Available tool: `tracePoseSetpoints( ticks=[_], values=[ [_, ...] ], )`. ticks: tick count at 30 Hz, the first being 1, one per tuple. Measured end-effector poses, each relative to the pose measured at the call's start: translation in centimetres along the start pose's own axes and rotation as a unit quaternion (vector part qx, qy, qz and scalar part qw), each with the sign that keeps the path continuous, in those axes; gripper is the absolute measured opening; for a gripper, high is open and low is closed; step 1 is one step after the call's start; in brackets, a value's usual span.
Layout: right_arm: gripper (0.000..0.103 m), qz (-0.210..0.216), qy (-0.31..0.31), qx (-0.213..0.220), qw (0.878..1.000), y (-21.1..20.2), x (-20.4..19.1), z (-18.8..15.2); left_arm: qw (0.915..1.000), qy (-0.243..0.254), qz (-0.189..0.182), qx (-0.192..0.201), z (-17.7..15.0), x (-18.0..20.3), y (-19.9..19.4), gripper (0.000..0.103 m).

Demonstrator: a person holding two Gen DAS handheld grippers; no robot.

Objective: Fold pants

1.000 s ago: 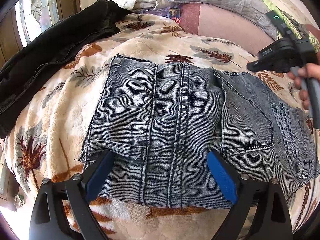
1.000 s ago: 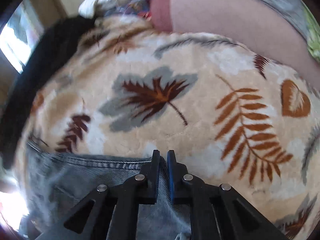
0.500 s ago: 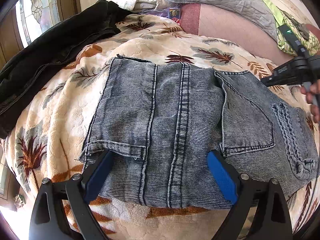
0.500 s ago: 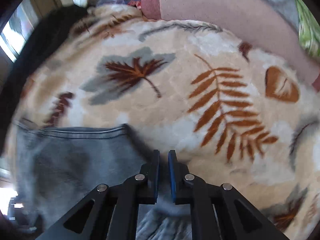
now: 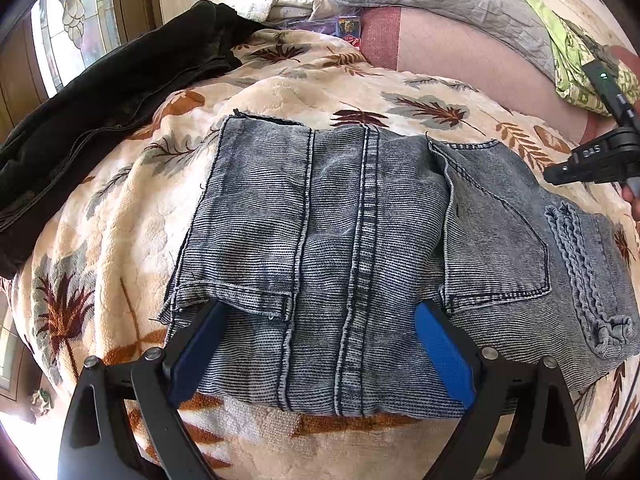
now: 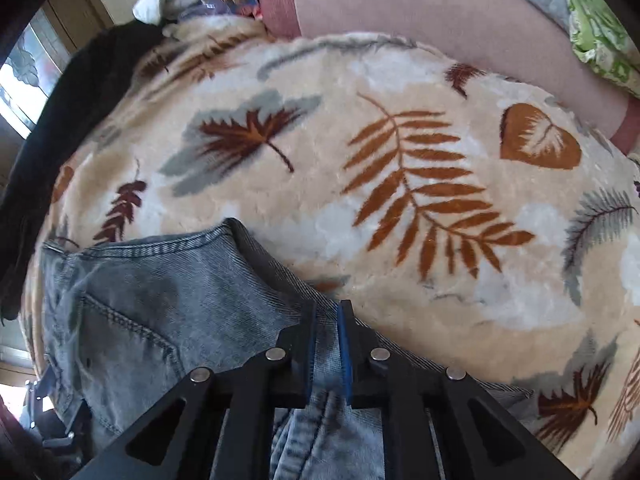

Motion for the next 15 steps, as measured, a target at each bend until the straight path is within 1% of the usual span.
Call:
tracePoseSetpoints(
  ticks=[2, 3, 4, 6, 9, 10, 12, 13, 15],
  values=[
    [0.012, 0.0, -0.006, -0.016, 1.0, 0.8, 0.3, -0.6, 1.0, 0.0, -0.001, 0.0, 0.0, -0.1, 0.0, 0.095],
    [0.013, -0.017, -0.008, -0.025, 1.0, 1.8, 0.7, -0.8, 1.0, 0.001, -0.001, 0.0, 0.0, 0.0, 0.0, 0.095],
    [0.012, -0.024, 0.001, -0.031, 0.999, 2.7, 1.6, -0.7, 1.0, 0.001, -0.001, 0.001, 0.0, -0.1, 0.0, 0.095],
    [0.013, -0.005, 0.044, -0.011, 0.999, 2.0, 2.4, 0.1, 1.0, 0.002, -0.001, 0.0, 0.0, 0.0, 0.0, 0.095],
    [0.013, -0.014, 0.019, 0.033, 0.999, -0.3, 1.7, 0.1, 1.0, 0.002, -0.001, 0.001, 0.0, 0.0, 0.0, 0.095],
    [0.013, -0.003, 0.018, 0.033, 0.999, -0.7, 1.5, -0.1, 1.0, 0.002, 0.001, 0.001, 0.0, 0.0, 0.0, 0.095],
    [0.013, 0.039, 0.018, 0.018, 0.999, -1.4, 0.7, -0.8, 1.0, 0.003, 0.002, 0.001, 0.0, 0.0, 0.1, 0.095],
    [0.013, 0.047, 0.011, 0.013, 0.999, -1.6, 0.2, -1.2, 1.0, 0.003, 0.002, 0.001, 0.0, 0.0, 0.1, 0.096],
    [0.013, 0.063, -0.009, -0.01, 0.998, -0.4, -1.1, -1.6, 1.0, 0.003, 0.001, 0.001, 0.1, 0.0, 0.1, 0.096]
  ],
)
Point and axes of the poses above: each gripper's, at about its wrist camera, not at the fingertips, and y roughly the way its jaws point, x to its right, z to its top, the point moved 6 cm from there along y, roughly the way its jaws point, and after that the axes turned 13 degrees about y, right-handed, at the moved point
